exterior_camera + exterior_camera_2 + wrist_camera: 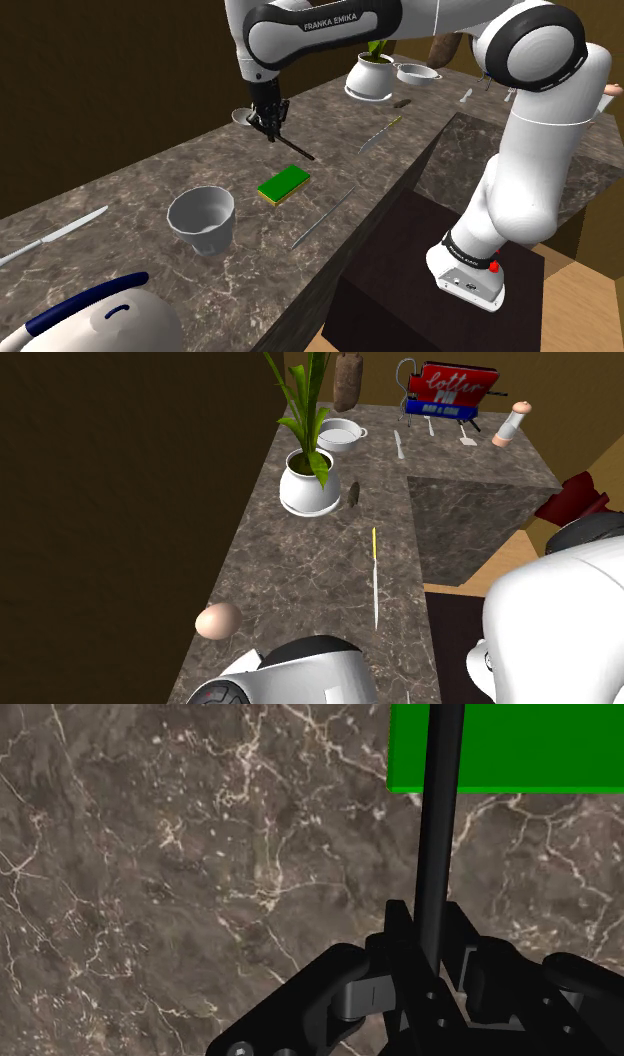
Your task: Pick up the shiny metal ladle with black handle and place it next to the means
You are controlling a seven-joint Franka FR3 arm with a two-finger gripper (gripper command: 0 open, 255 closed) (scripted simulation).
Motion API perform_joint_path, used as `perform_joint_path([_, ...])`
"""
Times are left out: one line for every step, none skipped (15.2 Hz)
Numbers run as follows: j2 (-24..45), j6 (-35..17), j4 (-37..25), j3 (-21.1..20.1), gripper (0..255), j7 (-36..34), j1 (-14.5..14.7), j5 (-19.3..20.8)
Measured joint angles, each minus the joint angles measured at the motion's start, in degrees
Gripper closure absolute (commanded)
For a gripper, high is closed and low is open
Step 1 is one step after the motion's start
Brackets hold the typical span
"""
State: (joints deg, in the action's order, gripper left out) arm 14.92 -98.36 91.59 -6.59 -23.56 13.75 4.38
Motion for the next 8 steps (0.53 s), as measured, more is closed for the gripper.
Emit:
perform_joint_path([0.05,-0.79,0.75,-0.02,255,-0.14,0.04,0.02])
perform_joint_path([0.16,-1.31,1.17,-0.03,255,-0.20,0.06,0.03])
perform_joint_path([0.25,-2.19,1.96,-0.01,255,-0.22,0.03,0.06])
perform_joint_path([0.35,-2.87,2.54,0.01,255,-0.24,0.01,0.08])
perform_joint_path([0.56,-3.74,3.21,0.01,255,-0.33,0.02,0.12])
perform_joint_path([0.71,-4.27,3.61,0.00,255,-0.41,0.05,0.14])
perform_joint_path([0.98,-4.93,3.99,0.01,255,-0.44,0.05,0.18])
perform_joint_path([1.02,-5.54,4.56,0.06,255,-0.38,-0.02,0.21])
